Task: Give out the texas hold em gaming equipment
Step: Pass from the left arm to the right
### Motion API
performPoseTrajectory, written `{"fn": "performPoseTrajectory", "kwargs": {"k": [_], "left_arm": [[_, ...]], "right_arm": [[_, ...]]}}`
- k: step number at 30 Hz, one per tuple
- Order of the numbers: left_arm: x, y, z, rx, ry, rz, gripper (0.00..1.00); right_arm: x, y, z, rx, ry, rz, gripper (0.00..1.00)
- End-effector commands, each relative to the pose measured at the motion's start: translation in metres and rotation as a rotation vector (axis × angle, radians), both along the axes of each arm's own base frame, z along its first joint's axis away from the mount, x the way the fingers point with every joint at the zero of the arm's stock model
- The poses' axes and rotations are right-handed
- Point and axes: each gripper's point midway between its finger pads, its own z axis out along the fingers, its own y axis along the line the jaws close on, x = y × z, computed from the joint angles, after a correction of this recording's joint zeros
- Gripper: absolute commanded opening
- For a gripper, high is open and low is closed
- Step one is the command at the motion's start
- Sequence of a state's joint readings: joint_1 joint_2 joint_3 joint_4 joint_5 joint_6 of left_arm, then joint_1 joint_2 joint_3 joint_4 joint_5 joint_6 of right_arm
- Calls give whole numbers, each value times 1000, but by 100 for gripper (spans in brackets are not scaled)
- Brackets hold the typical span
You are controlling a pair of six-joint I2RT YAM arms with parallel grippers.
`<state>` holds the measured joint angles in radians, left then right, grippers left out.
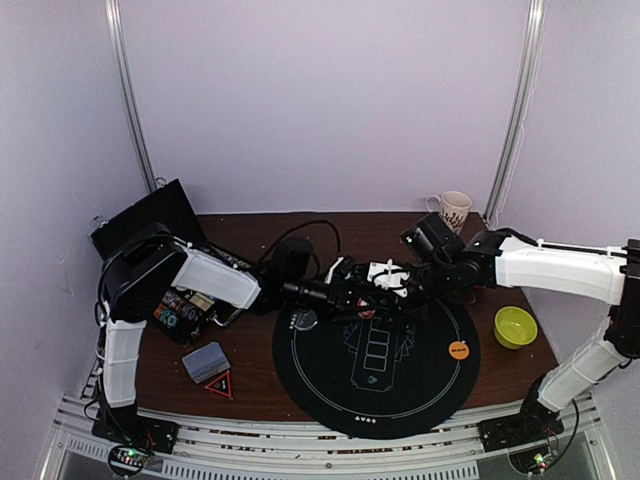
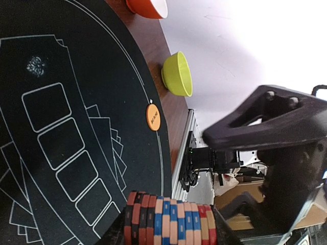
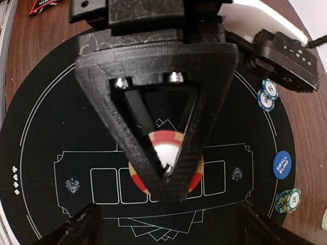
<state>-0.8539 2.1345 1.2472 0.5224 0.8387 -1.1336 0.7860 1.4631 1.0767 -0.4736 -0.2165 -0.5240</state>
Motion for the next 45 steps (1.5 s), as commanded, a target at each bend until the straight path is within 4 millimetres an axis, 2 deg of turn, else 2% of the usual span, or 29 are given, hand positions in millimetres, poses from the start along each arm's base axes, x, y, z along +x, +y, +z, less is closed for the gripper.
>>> {"fn": "performPoseTrajectory", "kwargs": {"k": [1, 4, 7, 10, 15, 19, 26, 28, 31, 38, 45], "left_arm": [[-4, -10, 12, -90, -31, 15, 0], [-10, -16, -6, -76, -3, 11, 0], [-16, -18, -20, -93, 49, 10, 0], [-19, -21, -23, -113, 75, 6, 0], [-21, -25, -25, -107, 74, 10, 0], [-21, -23, -37, -87, 96, 27, 0], [-21, -21, -46, -81, 119, 40, 0], [-20, -22, -48, -78, 122, 42, 0], [-20, -22, -51, -72, 132, 45, 0], [-19, -23, -61, -48, 150, 50, 1], [-18, -23, -66, -32, 154, 54, 3]], "right_arm": [[-2, 6, -24, 9, 68, -36, 88], [-6, -5, -42, -33, 71, -45, 87], [-10, -4, -50, -7, 44, -5, 87], [-9, 7, -47, 46, 22, 34, 86], [-9, 7, -62, 15, 0, 85, 84], [-6, 14, -68, 23, -11, 122, 80], [-8, 13, -89, -34, 20, 159, 78], [-5, 15, -92, -37, 16, 155, 74], [0, 16, -94, -35, -6, 141, 62], [4, 20, -104, -51, 6, 139, 63], [6, 26, -103, -44, 15, 154, 59]]}}
